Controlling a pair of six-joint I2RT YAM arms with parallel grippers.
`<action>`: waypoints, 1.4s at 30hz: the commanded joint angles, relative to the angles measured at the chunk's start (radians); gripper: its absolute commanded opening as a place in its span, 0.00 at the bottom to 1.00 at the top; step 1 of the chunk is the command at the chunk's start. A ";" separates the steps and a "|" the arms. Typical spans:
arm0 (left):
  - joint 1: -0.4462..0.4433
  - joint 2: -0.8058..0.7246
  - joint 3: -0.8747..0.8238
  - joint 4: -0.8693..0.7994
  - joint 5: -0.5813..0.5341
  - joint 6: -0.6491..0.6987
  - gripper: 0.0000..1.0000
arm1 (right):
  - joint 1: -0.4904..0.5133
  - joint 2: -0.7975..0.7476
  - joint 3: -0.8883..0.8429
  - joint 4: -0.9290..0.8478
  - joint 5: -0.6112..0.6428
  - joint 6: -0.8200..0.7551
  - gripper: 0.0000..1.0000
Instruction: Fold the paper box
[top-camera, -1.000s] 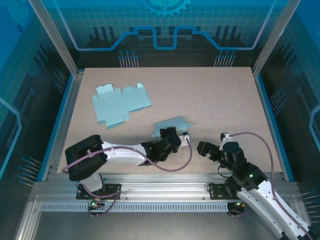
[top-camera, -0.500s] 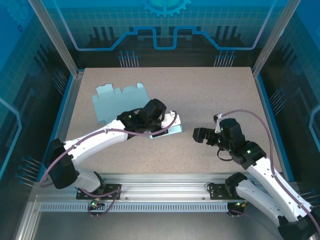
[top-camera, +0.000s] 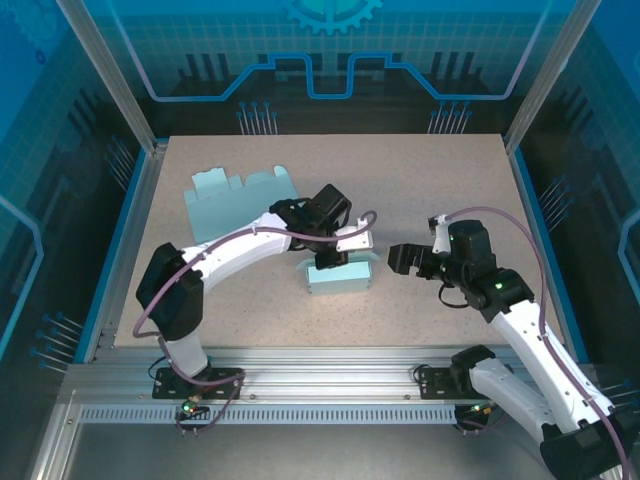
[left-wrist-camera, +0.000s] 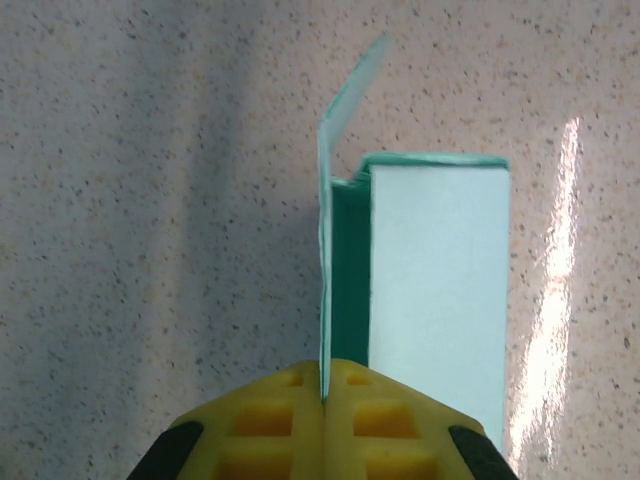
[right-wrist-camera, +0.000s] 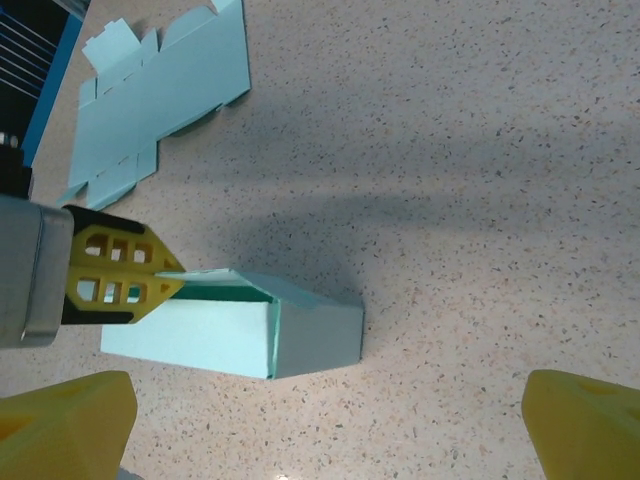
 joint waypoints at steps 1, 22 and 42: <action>0.004 0.047 0.048 -0.033 0.033 0.016 0.21 | -0.014 0.001 -0.011 0.015 -0.040 -0.039 1.00; 0.005 -0.277 -0.110 0.210 -0.243 -0.269 0.98 | 0.016 0.099 0.065 -0.067 0.117 -0.151 1.00; 0.089 -0.889 -0.845 0.755 -0.505 -0.874 0.97 | 0.131 0.266 0.107 0.064 0.106 -0.205 0.94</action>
